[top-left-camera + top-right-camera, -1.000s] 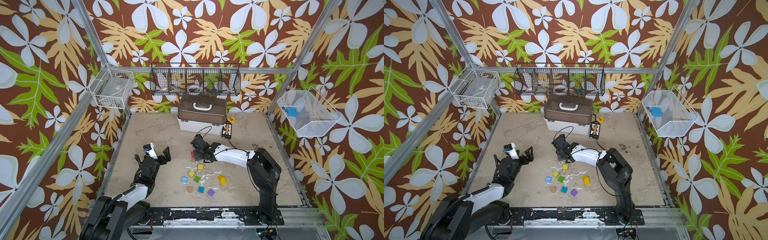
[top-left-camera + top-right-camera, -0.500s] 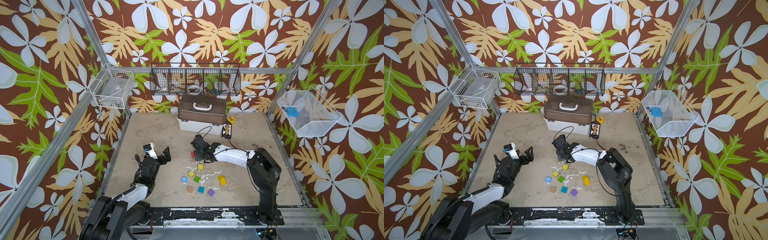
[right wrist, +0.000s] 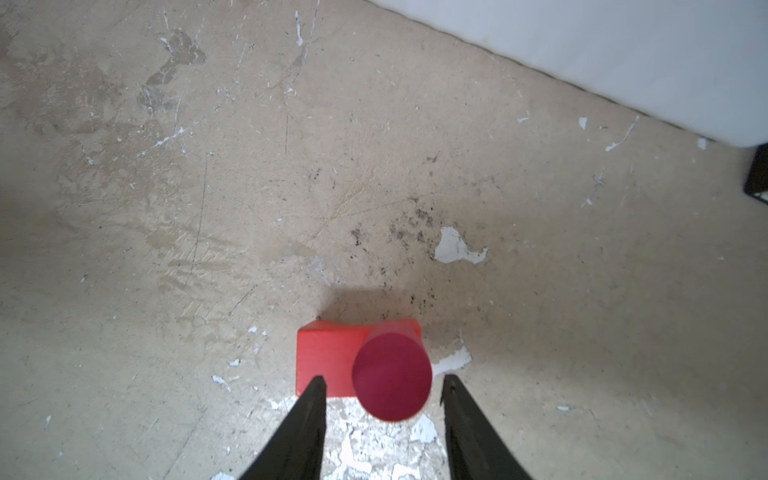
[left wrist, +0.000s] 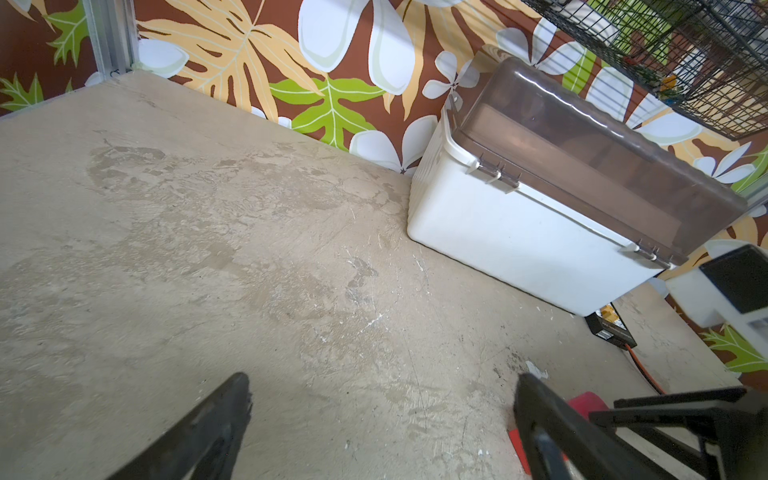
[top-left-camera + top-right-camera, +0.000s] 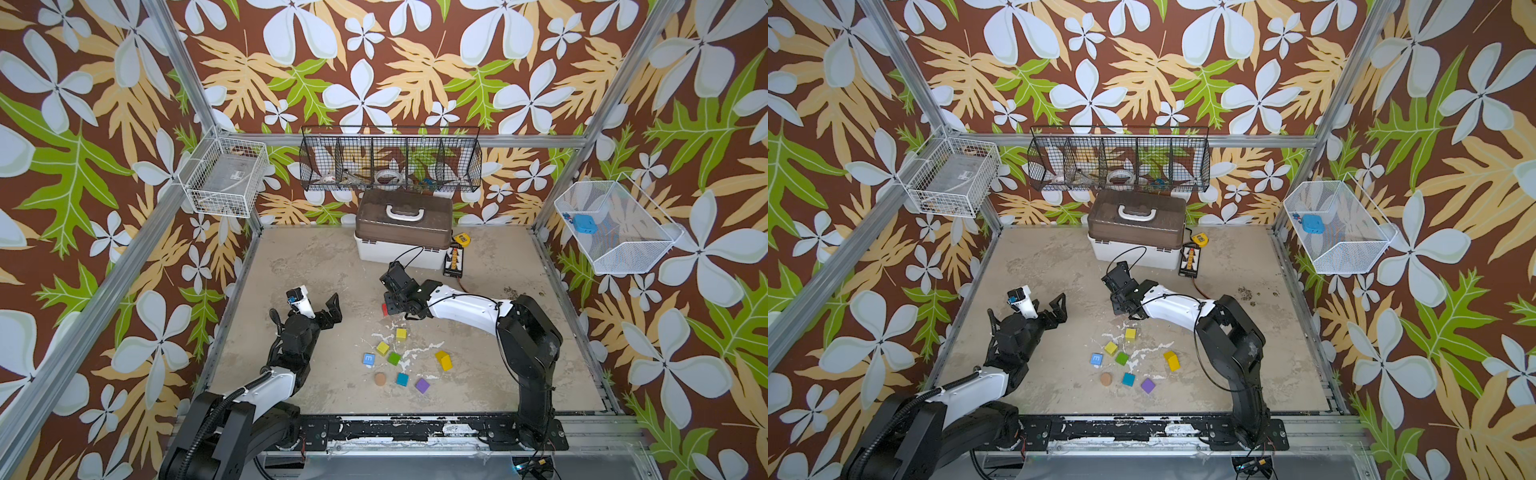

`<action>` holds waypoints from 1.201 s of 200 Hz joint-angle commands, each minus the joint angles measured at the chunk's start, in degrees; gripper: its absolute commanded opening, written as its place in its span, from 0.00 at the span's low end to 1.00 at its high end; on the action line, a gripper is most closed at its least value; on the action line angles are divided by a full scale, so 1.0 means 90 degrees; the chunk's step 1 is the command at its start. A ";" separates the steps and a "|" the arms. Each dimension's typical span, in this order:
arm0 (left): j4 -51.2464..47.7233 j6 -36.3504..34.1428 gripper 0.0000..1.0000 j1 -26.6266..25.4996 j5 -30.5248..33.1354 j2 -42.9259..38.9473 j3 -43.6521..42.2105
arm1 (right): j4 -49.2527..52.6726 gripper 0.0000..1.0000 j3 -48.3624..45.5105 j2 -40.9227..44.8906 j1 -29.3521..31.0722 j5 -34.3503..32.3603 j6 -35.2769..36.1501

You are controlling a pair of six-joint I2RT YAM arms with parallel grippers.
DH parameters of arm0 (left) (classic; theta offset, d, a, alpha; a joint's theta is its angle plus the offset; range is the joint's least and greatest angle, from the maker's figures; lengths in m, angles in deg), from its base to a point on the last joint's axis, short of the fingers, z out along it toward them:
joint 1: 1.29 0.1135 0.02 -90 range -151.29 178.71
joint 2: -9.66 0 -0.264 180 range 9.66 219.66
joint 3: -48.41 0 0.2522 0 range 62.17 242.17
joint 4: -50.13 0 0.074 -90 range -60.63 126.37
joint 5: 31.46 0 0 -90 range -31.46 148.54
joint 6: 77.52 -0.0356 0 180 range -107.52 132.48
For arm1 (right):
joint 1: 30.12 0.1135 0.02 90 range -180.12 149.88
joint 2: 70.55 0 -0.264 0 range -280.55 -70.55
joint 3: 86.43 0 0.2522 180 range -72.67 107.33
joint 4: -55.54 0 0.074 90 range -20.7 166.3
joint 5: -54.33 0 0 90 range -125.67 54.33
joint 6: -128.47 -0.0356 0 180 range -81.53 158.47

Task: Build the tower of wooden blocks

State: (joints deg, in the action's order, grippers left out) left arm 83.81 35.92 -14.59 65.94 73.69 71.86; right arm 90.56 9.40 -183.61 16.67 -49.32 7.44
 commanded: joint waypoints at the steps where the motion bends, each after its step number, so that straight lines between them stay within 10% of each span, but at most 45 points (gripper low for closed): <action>1: 0.0129 -0.0041 1.00 -0.0011 0.0002 0.0000 0.0036 | 0.0164 0.47 0.0203 -0.0154 0.0004 -0.0141 0.0069; 240: 0.0129 -0.0043 1.00 -0.0019 -0.0012 0.0006 0.0038 | 0.0382 0.31 0.0568 -0.0500 -0.0045 -0.0322 0.0031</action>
State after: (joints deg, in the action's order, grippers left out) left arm 83.81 35.92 -14.70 65.83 73.69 71.86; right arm 93.09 14.71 -188.15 16.29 -51.20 7.64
